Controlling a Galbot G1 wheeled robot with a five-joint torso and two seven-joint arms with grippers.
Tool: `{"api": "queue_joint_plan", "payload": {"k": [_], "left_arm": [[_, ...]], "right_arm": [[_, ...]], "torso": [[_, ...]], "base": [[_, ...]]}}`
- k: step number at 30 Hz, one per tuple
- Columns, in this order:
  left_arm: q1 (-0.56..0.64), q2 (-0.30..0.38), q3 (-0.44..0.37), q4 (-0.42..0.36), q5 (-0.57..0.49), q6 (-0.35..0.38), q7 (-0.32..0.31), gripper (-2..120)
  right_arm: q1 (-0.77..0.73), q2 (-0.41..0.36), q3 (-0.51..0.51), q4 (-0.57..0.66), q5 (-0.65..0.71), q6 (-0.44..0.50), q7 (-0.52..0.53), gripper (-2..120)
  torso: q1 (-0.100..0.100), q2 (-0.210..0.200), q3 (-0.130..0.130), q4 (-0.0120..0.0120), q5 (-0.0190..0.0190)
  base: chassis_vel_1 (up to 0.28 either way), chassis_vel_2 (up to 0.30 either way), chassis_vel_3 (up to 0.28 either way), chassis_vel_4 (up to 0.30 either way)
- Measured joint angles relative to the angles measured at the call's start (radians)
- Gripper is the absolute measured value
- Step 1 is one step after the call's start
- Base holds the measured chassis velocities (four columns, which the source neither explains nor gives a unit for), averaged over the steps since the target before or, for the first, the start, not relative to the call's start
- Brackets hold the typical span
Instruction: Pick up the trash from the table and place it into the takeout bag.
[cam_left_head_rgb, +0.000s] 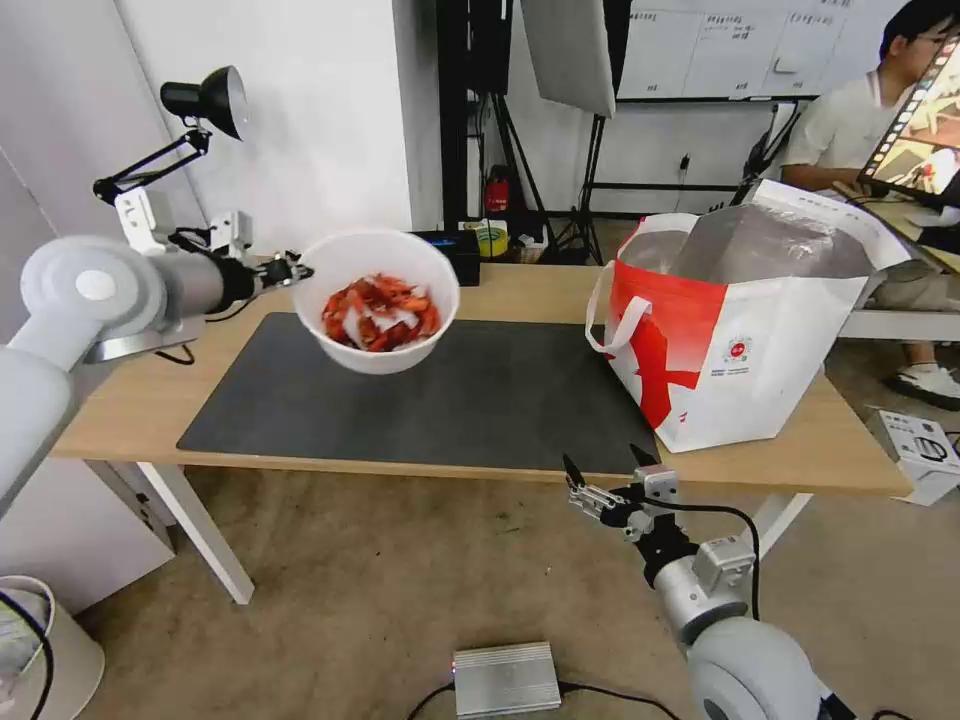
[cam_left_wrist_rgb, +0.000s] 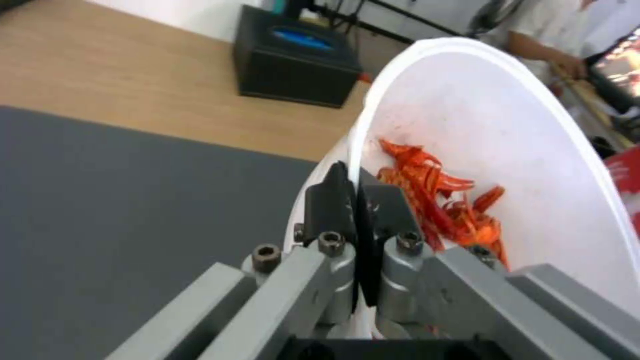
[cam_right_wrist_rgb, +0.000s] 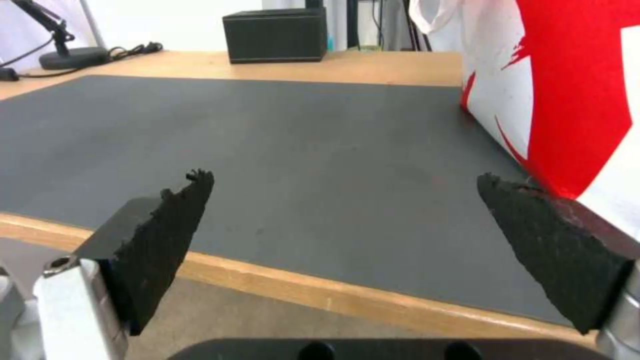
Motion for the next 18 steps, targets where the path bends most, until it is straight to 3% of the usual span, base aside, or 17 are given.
{"api": "queue_joint_plan", "payload": {"k": [10, 18], "left_arm": [[-0.061, -0.121, 0.070, 0.010, -0.005, -0.024, 0.003, 0], [-0.126, -0.242, 0.138, 0.078, 0.005, -0.045, 0.006, 0]], "right_arm": [[0.000, 0.000, 0.000, 0.000, 0.000, 0.000, 0.000, 100], [0.000, 0.000, 0.000, 0.000, 0.000, 0.000, 0.000, 100]], "torso": [[0.000, 0.000, 0.000, -0.0001, -0.0001], [0.000, 0.000, 0.000, -0.0002, 0.0000]], "base": [[0.000, 0.000, 0.000, 0.000], [0.000, 0.000, 0.000, 0.000]]}}
